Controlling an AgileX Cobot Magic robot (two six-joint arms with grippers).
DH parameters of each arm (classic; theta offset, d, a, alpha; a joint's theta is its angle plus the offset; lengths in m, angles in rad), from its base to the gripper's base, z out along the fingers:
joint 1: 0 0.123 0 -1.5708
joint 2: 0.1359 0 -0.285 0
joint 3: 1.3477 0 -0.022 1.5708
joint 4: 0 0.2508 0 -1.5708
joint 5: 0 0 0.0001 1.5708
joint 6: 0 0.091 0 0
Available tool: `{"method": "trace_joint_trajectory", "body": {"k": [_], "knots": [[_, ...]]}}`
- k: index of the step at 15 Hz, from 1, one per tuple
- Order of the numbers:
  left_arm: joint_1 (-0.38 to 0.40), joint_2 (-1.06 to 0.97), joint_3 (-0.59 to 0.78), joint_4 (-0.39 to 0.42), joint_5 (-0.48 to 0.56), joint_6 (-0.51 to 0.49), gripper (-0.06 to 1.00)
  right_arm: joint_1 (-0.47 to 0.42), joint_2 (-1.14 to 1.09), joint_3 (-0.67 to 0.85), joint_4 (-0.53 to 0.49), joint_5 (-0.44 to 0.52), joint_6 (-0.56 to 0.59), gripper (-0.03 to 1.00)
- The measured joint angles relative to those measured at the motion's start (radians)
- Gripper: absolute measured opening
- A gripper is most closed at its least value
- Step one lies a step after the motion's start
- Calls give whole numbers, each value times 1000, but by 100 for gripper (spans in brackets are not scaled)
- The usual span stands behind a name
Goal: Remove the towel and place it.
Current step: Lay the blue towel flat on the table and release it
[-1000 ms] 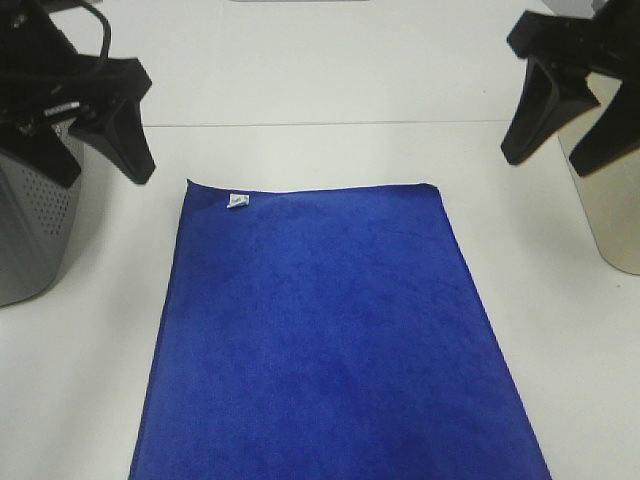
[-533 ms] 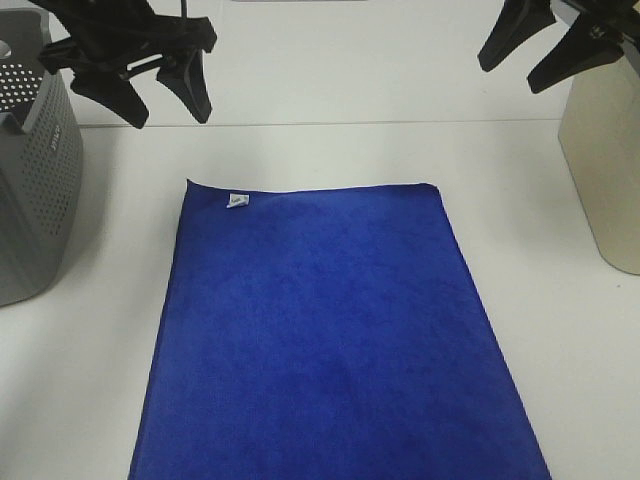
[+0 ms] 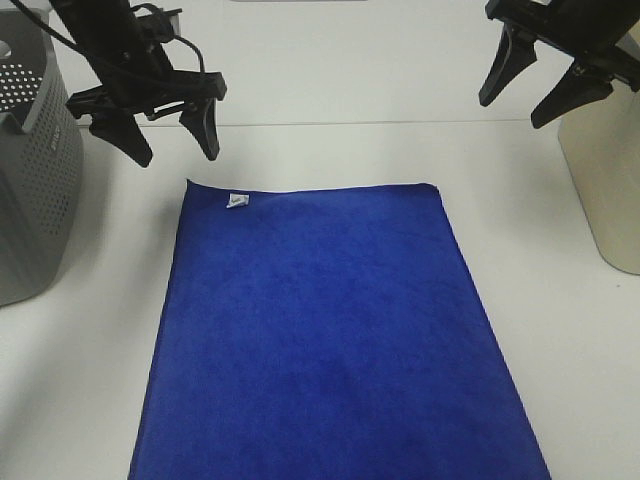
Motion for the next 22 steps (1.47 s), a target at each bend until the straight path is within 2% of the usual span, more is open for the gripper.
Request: {"method": "trace_joint_trajectory", "body": {"k": [2, 4, 6, 8, 11, 16, 22], "knots": [[32, 4, 0, -6, 0, 1, 75, 0, 80, -73, -7, 18, -17, 64], [39, 4, 0, -6, 2, 16, 75, 1, 116, -95, -56, 19, 7, 66], [39, 5, 0, -6, 2, 31, 75, 17, 116, -98, -134, 18, 52, 83], [39, 12, 0, -6, 2, 37, 75, 28, 129, -101, -160, 6, 69, 91], [56, 53, -2, -24, 1, 41, 75, 28, 180, -101, -138, -18, 53, 93], [61, 129, -4, -32, -36, 44, 75, 27, 259, -101, -68, -64, -62, 93], [69, 159, -5, -72, -87, 44, 75, 27, 337, -101, -53, -118, -115, 93]]}}
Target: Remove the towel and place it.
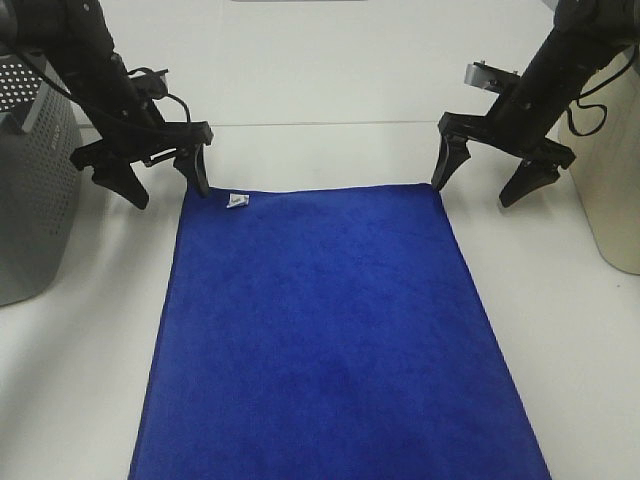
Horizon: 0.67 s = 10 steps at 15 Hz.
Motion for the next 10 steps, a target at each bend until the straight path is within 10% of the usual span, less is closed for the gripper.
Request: {"method": "trace_joint_trajectory", "body": {"k": [10], "knots": [[40, 68, -8, -143, -83, 108, 75, 0, 65, -13, 64, -46, -79, 92]]}}
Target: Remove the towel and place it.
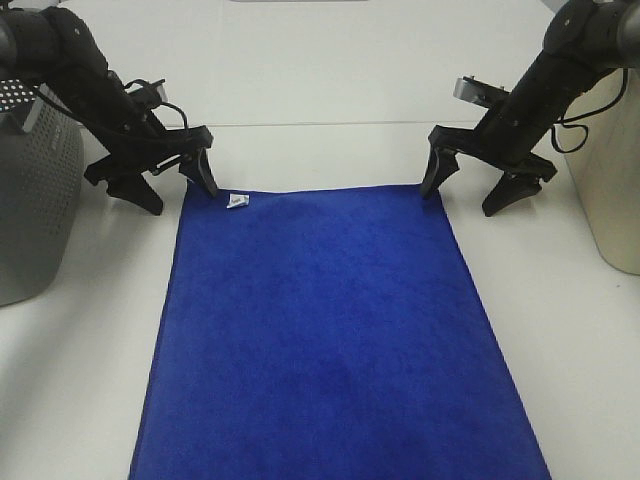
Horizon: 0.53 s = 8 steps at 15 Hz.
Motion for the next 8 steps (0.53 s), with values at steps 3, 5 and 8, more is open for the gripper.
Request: {"method": "trace_joint_trajectory", "body": {"k": [3, 5, 8], "knots": [[0, 4, -4, -7, -1, 4, 75, 0, 0, 0, 7, -4, -1, 92], [0, 4, -4, -10, -1, 23, 75, 0, 1, 0, 12, -19, -2, 92], [-3, 5, -4, -24, -5, 39, 75, 0, 1, 0, 19, -30, -3, 90]]}}
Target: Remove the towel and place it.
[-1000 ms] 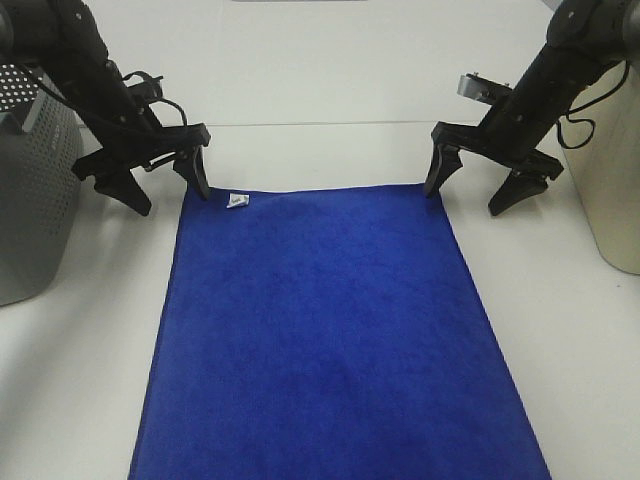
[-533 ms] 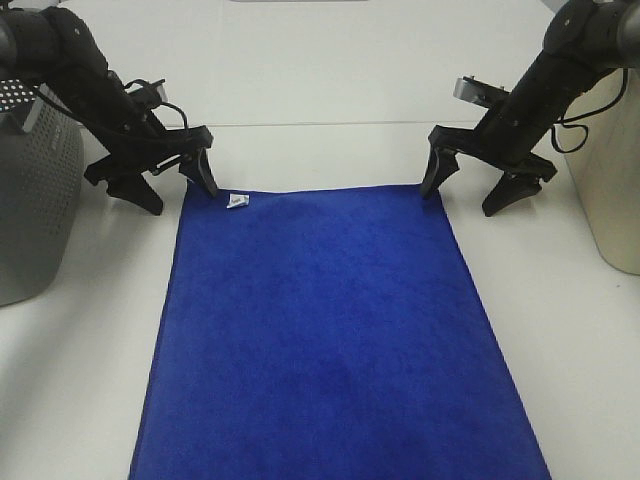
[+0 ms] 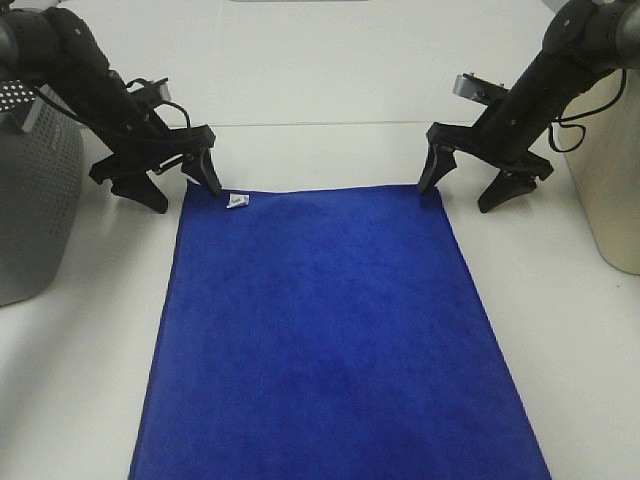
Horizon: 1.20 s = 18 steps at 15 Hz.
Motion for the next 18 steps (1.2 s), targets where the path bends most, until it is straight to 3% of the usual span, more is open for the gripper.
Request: {"method": "trace_joint_trajectory", "body": {"k": [5, 15, 18], "knots": [[-63, 11, -5, -48, -60, 25, 75, 2, 11, 0, 93, -40, -42, 85], [-97, 29, -16, -100, -77, 26, 69, 88, 20, 1, 100, -120, -77, 70], [-97, 30, -16, -101, -78, 26, 68, 93, 22, 2, 76, -130, -77, 57]]}}
